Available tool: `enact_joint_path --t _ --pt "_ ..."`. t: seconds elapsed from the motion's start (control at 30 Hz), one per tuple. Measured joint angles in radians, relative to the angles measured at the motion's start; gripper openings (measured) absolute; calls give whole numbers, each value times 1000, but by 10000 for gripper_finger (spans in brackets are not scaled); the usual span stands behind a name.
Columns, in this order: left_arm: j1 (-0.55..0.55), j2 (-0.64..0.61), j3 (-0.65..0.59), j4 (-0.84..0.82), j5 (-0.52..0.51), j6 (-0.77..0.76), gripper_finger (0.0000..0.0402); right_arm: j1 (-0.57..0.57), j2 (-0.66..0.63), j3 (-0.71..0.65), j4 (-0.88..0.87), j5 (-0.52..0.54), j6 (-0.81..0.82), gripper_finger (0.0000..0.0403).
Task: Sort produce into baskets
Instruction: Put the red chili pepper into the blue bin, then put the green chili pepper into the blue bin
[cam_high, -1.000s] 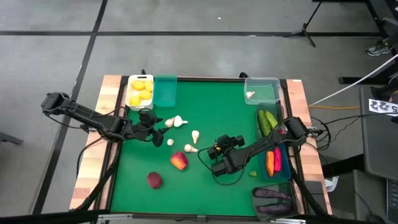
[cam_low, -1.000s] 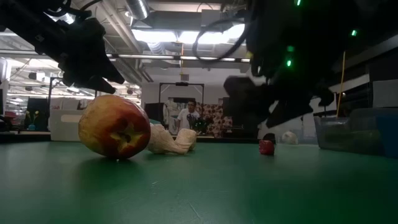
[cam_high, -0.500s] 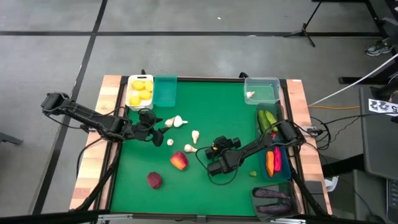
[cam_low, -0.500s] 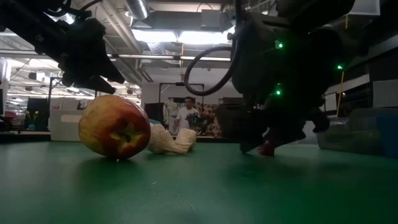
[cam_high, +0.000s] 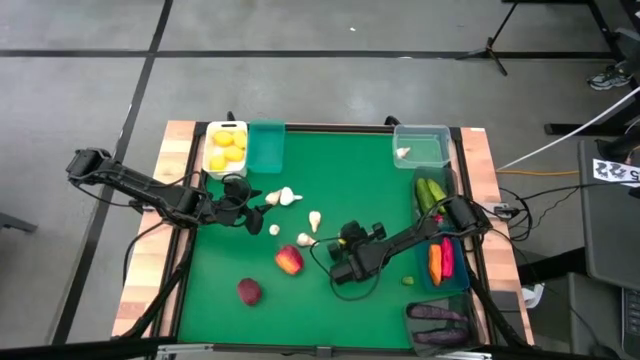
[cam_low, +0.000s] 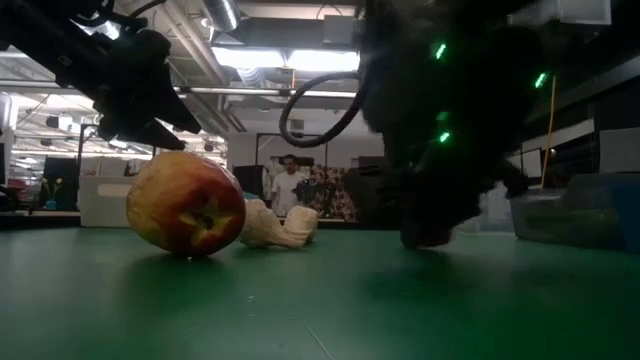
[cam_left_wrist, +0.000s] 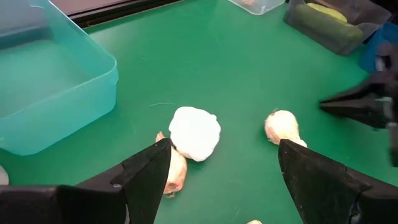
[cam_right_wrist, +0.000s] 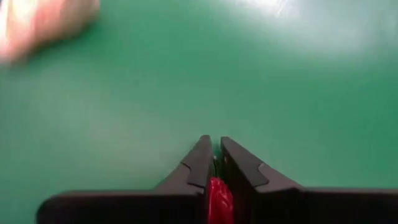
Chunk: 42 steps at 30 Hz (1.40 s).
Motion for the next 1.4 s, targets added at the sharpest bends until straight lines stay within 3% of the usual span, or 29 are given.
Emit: enact_joint_path --t 0.1,0.23,0.43,0.53,0.77,0.9,1.17,1.4 --pt "0 0 0 -1 0 0 290 36 -26 62 -125 -81 -19 35" --pt "0 3 0 -2 0 -5 290 98 -73 143 -317 -95 -20 21" --pt "0 9 0 -1 0 -50 290 257 -134 214 -689 -162 241 23" --pt "0 25 0 1 -2 -86 290 340 -182 145 -659 -221 317 34" --pt "0 74 0 8 -31 -133 290 515 -208 -14 -671 -450 703 26" --pt "0 114 -1 21 -65 -141 290 586 -204 -70 -670 -570 795 29" --pt "3 150 0 34 -68 -150 290 582 -205 -98 -674 -553 790 62" --pt "2 148 0 79 -46 -163 290 559 -262 -99 -674 -536 791 149"
